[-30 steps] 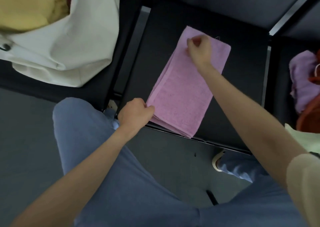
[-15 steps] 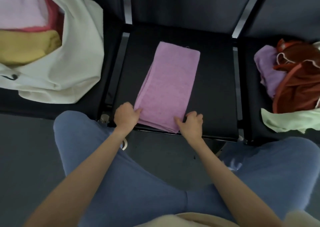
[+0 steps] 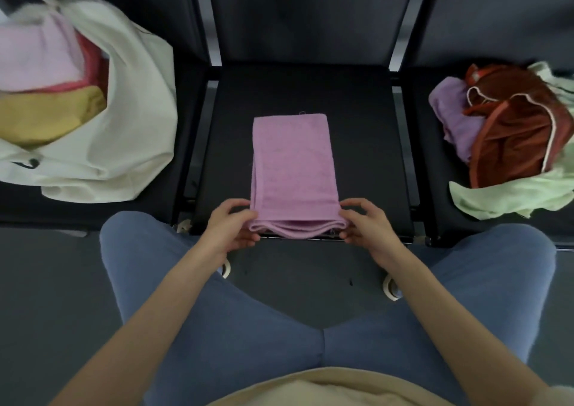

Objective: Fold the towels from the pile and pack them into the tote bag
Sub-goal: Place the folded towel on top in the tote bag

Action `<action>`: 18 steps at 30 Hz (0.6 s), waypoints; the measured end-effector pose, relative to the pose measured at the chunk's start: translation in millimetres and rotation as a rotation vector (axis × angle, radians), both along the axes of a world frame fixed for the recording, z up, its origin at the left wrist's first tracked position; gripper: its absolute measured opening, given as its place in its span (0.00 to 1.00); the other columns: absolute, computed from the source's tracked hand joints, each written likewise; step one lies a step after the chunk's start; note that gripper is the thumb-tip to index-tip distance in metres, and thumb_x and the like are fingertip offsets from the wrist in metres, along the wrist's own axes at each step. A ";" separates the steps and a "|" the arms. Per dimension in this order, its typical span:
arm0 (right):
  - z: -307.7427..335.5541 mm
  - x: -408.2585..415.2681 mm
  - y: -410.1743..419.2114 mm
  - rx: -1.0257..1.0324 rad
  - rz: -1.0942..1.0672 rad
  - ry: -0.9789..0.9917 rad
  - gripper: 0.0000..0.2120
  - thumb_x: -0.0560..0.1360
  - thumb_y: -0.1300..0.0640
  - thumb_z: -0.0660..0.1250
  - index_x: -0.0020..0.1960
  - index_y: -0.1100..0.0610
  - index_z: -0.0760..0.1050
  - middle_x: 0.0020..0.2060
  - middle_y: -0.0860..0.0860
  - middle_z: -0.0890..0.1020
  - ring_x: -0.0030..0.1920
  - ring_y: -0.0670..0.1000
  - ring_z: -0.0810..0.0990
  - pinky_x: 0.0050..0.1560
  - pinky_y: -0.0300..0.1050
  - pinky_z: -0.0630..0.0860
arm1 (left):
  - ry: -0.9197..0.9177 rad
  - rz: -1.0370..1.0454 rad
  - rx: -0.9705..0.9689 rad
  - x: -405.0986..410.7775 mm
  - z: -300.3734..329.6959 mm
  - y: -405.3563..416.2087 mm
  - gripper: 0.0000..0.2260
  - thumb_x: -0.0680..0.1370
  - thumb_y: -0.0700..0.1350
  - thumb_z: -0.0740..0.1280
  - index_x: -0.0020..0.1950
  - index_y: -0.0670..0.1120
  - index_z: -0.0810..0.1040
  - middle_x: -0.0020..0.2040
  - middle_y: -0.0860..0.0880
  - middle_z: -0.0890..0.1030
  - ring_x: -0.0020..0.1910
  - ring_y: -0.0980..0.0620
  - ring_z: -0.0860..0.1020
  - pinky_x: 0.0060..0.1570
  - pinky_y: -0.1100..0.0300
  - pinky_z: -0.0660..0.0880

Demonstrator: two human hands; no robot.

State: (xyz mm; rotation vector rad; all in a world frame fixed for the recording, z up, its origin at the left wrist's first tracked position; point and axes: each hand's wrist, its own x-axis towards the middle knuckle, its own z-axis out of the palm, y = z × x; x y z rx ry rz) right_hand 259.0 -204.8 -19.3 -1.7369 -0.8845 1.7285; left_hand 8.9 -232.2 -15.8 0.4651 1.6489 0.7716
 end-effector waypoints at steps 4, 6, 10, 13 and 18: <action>2.3 0.0 25.8 -0.219 -0.281 0.407 0.06 0.76 0.63 0.65 0.49 0.62 0.79 0.39 0.56 0.82 0.33 0.47 0.80 0.33 0.37 0.78 | -0.419 0.235 0.027 0.6 13.4 22.4 0.04 0.77 0.37 0.64 0.47 0.38 0.78 0.39 0.40 0.84 0.36 0.48 0.84 0.34 0.60 0.80; 2.5 -6.9 43.1 -0.301 -0.423 0.531 0.07 0.77 0.65 0.63 0.52 0.65 0.77 0.41 0.57 0.83 0.37 0.49 0.83 0.40 0.38 0.80 | -0.597 0.357 0.068 2.8 13.4 38.2 0.06 0.78 0.35 0.61 0.47 0.35 0.77 0.45 0.35 0.84 0.44 0.43 0.85 0.41 0.55 0.82; 2.3 -24.6 73.5 -0.314 -0.520 0.562 0.09 0.78 0.68 0.60 0.57 0.69 0.73 0.42 0.61 0.84 0.42 0.53 0.85 0.50 0.43 0.81 | -0.691 0.473 0.101 9.7 -5.0 66.0 0.10 0.79 0.35 0.60 0.56 0.32 0.76 0.51 0.33 0.82 0.52 0.40 0.83 0.49 0.51 0.81; -4.2 -35.5 86.2 -0.310 -0.551 0.494 0.13 0.78 0.67 0.60 0.62 0.70 0.70 0.52 0.63 0.81 0.54 0.56 0.82 0.56 0.48 0.79 | -0.620 0.478 0.113 12.2 -26.8 79.1 0.14 0.80 0.36 0.59 0.63 0.33 0.73 0.57 0.34 0.80 0.54 0.41 0.81 0.52 0.52 0.79; -20.5 -43.9 86.7 -0.007 -0.291 0.106 0.23 0.75 0.64 0.66 0.67 0.65 0.62 0.49 0.58 0.79 0.50 0.54 0.82 0.47 0.45 0.81 | -0.048 -0.003 0.260 12.5 -45.1 80.1 0.22 0.78 0.38 0.66 0.72 0.41 0.68 0.62 0.42 0.78 0.59 0.48 0.79 0.61 0.53 0.76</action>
